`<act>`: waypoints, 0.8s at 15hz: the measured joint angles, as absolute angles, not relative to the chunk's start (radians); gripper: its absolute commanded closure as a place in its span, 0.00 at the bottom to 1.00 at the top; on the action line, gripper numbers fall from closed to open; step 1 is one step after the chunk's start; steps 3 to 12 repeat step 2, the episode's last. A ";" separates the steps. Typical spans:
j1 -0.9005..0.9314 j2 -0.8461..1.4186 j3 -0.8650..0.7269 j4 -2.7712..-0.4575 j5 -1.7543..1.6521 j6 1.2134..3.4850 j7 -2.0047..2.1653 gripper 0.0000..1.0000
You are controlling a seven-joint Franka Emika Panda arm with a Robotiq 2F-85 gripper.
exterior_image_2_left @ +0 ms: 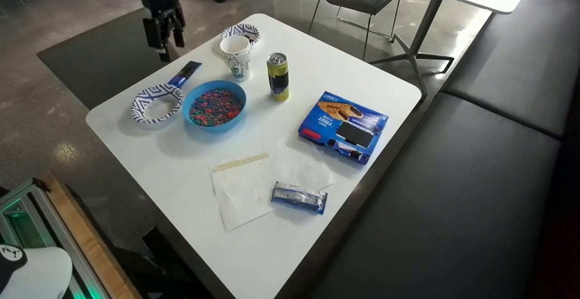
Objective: Move the white spoon to the back left.
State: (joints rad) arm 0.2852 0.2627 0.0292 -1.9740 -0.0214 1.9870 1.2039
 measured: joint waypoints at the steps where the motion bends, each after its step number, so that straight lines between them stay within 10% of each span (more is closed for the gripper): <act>1: 0.277 0.245 0.032 -2.008 -0.042 1.980 1.161 0.00; 12: 0.271 0.229 0.033 -2.039 -0.056 1.979 1.134 0.00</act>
